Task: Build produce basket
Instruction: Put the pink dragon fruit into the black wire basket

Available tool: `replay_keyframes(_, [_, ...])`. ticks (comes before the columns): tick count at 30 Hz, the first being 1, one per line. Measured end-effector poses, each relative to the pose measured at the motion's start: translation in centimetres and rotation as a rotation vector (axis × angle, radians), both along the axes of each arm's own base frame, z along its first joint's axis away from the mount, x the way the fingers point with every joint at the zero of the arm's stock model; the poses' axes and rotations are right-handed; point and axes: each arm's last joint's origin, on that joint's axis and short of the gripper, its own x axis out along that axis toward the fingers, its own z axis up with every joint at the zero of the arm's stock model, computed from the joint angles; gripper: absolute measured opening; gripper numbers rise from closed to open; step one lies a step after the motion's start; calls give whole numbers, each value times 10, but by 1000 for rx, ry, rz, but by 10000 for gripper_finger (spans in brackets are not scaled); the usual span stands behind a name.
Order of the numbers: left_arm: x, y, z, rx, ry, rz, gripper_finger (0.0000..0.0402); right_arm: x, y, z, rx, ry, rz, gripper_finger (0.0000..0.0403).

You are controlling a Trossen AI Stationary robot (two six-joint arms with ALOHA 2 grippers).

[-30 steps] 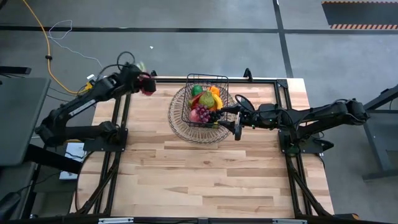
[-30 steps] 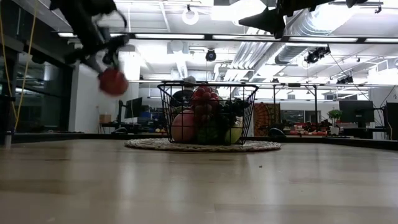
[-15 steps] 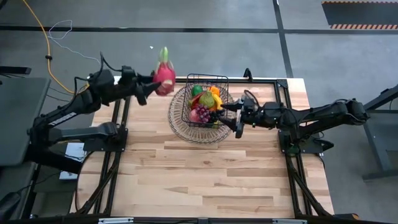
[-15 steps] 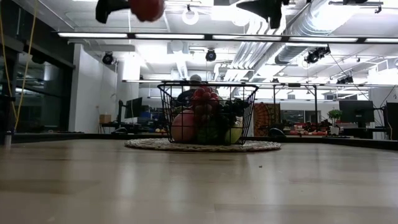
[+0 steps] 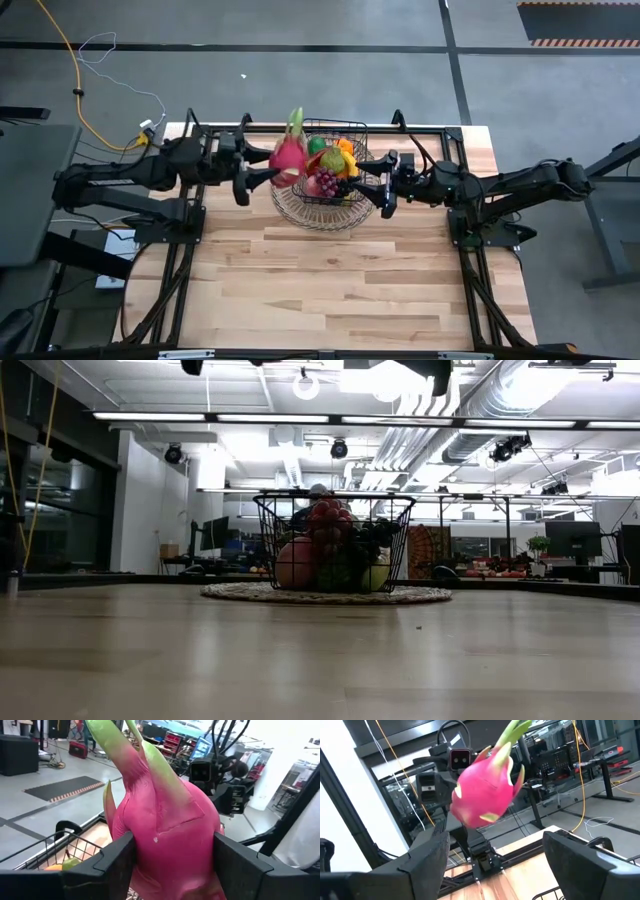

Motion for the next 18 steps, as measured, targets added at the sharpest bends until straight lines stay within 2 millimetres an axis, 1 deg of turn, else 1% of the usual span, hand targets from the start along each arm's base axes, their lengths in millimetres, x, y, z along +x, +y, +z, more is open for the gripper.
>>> replay_keyframes(7, [10, 0, -4, -8, 14, -11, 229, 0, 0, 0, 0, 0, 1, 309])
replay_keyframes(14, [10, 0, -4, -10, 14, -10, 229, 0, 0, 0, -1, 1, 1, 309])
replay_keyframes(16, [9, 1, -4, -10, 14, 16, 229, 0, 0, 0, -1, 1, 1, 309])
replay_keyframes(18, [14, 3, -7, -22, 21, 74, 229, 0, 0, 0, -1, 1, 1, 309])
